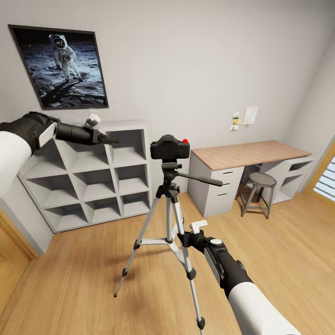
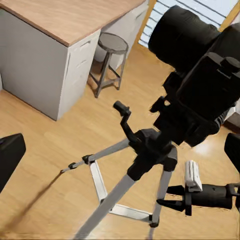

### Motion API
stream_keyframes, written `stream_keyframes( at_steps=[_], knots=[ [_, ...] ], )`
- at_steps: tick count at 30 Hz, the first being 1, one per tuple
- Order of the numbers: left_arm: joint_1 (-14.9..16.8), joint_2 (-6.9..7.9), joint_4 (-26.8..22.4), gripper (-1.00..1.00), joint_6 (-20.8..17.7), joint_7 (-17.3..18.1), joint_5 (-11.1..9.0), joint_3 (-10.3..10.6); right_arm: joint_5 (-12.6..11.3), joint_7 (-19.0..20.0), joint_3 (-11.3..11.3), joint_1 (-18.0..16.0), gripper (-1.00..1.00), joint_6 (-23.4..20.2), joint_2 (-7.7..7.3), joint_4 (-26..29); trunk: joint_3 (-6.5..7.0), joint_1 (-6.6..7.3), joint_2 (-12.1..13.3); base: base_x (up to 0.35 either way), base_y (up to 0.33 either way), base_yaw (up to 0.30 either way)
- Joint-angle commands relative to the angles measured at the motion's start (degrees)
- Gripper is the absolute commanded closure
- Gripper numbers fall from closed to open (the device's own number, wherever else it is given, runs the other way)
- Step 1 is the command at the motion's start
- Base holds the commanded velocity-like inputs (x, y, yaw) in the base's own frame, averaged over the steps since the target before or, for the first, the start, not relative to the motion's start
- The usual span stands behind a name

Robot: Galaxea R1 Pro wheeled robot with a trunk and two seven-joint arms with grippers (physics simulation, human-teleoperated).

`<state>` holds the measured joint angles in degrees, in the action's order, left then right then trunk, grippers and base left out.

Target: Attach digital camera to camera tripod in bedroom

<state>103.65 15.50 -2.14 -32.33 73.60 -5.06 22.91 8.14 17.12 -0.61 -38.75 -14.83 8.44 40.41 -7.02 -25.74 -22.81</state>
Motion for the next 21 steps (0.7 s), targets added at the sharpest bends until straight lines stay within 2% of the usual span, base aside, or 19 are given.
stream_keyframes(
  at_steps=[1,2,3,8,9,12,13,16,17,21],
  knots=[
    [-1.2,0.08,0.4,-1.0,-0.8,-0.3,-0.5,0.2,5.2,0.2,0.1,0.0,1.0,-0.1,0.0,-0.1,-0.13,-0.05,-0.1,0.0,0.0,0.0],
    [-2.7,0.15,0.7,-1.0,-1.1,-0.9,-0.5,0.2,5.2,0.2,0.1,0.0,1.0,-0.1,0.0,-0.1,-0.13,-0.05,-0.1,0.0,0.0,0.0],
    [-6.3,0.24,1.2,-1.0,-1.7,-2.3,-0.3,0.2,5.2,0.2,0.1,0.0,1.0,-0.1,0.0,-0.1,-0.13,-0.05,-0.1,0.0,0.0,0.0],
    [-16.8,0.59,1.7,-1.0,-2.6,-8.1,0.0,0.3,5.2,0.2,0.1,0.0,1.0,-0.1,0.0,-0.1,-0.13,-0.05,-0.1,0.0,0.0,0.0],
    [-21.0,0.94,1.8,-1.0,-2.7,-11.1,-0.1,0.3,5.1,0.2,0.1,0.0,1.0,-0.1,0.0,-0.1,-0.13,-0.05,-0.1,0.0,0.0,0.0],
    [-27.4,1.69,2.0,-1.0,-2.6,-15.6,-0.7,0.2,5.1,0.2,0.1,0.0,1.0,-0.1,0.0,-0.2,-0.13,-0.05,-0.1,0.0,0.0,0.0],
    [-31.8,2.18,2.0,-1.0,-2.6,-18.0,-1.6,0.0,5.1,0.2,0.1,0.0,1.0,-0.1,0.01,-0.2,-0.13,-0.05,-0.1,0.0,0.0,0.0],
    [-38.3,2.6,2.1,-1.0,-2.6,-20.3,-4.2,0.0,5.1,0.2,0.1,0.0,1.0,-0.1,0.05,-0.2,-0.13,-0.05,-0.1,0.0,0.0,0.0],
    [-42.4,2.76,2.1,-1.0,-2.5,-21.4,-6.6,-0.1,5.0,0.2,0.1,0.0,1.0,-0.1,0.06,-0.2,-0.13,-0.05,-0.1,0.0,0.0,0.0],
    [-50.9,2.78,2.1,-1.0,-1.7,-22.7,-12.1,-0.1,5.0,0.3,0.1,0.0,1.0,-0.1,0.08,-0.5,-0.13,-0.05,-0.1,0.0,0.0,0.0]
  ],
)
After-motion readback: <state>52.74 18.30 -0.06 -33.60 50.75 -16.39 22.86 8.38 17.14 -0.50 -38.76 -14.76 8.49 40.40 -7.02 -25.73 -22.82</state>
